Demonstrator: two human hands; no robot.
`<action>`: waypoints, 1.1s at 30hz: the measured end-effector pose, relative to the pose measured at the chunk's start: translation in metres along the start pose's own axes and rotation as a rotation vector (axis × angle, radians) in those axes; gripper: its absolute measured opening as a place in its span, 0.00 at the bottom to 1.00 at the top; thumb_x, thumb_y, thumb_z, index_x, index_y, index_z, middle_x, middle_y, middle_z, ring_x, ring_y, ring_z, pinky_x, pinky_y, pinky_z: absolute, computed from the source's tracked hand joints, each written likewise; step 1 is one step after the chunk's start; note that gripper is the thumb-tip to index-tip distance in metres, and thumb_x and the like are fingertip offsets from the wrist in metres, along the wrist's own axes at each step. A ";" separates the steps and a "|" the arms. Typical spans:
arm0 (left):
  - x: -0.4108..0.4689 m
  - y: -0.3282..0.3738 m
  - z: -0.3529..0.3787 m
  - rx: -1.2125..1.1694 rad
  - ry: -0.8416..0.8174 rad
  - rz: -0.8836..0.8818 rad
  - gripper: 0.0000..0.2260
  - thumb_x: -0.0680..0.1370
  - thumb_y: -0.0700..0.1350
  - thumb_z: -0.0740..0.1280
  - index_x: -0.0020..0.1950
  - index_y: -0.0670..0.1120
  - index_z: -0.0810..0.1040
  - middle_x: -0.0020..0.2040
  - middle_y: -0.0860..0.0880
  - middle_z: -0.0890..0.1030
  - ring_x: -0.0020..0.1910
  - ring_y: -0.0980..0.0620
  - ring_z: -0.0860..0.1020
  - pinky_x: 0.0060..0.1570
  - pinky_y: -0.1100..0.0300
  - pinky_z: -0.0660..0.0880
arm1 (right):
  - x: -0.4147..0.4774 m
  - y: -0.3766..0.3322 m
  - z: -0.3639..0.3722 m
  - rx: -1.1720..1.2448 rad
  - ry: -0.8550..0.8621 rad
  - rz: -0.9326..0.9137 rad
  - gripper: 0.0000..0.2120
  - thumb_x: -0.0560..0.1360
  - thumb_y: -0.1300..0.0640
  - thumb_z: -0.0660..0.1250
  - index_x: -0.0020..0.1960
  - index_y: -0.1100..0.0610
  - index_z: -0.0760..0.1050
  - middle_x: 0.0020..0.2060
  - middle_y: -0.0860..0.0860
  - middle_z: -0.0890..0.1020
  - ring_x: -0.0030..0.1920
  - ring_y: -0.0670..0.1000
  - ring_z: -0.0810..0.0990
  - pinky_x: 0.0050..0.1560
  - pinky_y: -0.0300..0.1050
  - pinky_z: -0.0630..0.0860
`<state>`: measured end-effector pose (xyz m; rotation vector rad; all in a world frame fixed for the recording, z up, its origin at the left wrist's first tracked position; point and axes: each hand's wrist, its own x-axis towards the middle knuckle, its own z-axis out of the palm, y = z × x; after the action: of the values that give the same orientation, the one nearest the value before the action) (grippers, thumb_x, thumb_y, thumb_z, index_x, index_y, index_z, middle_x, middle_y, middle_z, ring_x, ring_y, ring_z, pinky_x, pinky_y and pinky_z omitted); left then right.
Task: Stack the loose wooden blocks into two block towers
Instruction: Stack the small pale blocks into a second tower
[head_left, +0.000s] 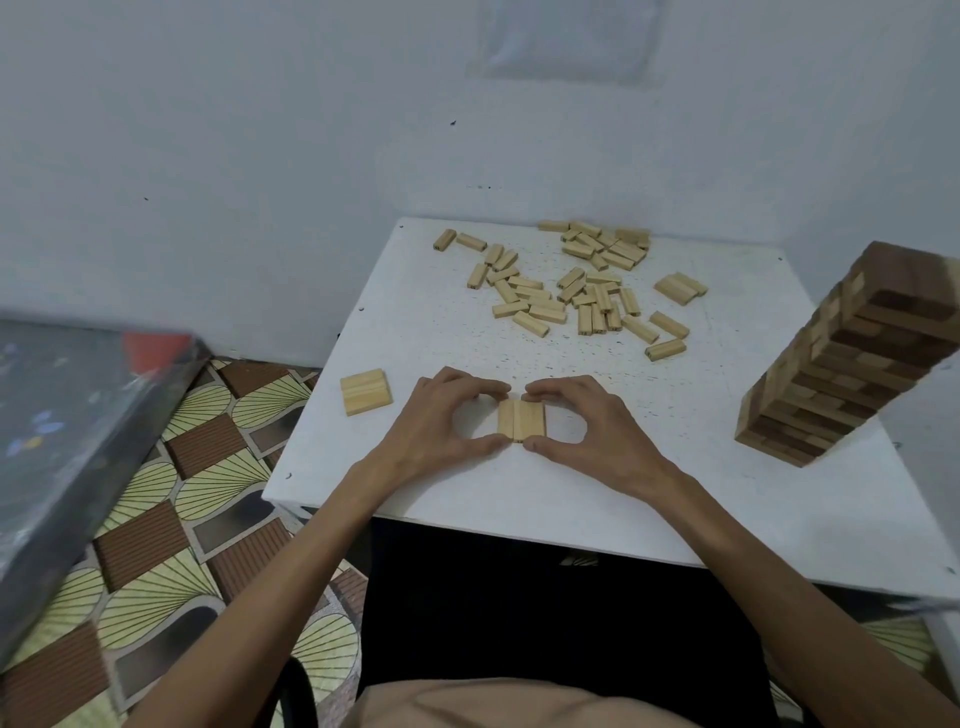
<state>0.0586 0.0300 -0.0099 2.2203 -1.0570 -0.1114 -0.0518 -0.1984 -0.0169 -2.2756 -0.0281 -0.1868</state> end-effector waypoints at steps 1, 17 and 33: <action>0.000 -0.001 0.000 -0.004 -0.005 0.005 0.24 0.72 0.58 0.77 0.67 0.58 0.79 0.59 0.69 0.78 0.65 0.61 0.71 0.67 0.52 0.66 | 0.000 0.000 0.000 -0.002 0.000 0.001 0.30 0.71 0.48 0.81 0.70 0.42 0.74 0.63 0.43 0.79 0.66 0.32 0.73 0.66 0.26 0.65; 0.003 -0.003 0.003 -0.001 -0.026 -0.014 0.28 0.70 0.63 0.78 0.68 0.60 0.79 0.60 0.70 0.76 0.65 0.62 0.70 0.67 0.52 0.64 | 0.000 0.001 -0.001 0.017 0.009 0.026 0.33 0.68 0.44 0.82 0.70 0.42 0.74 0.63 0.38 0.77 0.67 0.37 0.75 0.69 0.39 0.70; 0.004 0.003 0.007 -0.067 0.003 -0.028 0.24 0.68 0.61 0.76 0.63 0.59 0.81 0.57 0.65 0.80 0.62 0.61 0.72 0.65 0.54 0.65 | 0.003 -0.005 0.000 0.021 0.019 0.006 0.26 0.69 0.49 0.82 0.65 0.43 0.78 0.59 0.41 0.78 0.62 0.38 0.79 0.67 0.41 0.75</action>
<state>0.0566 0.0223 -0.0129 2.1750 -1.0068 -0.1533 -0.0491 -0.1949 -0.0127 -2.2522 -0.0135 -0.2038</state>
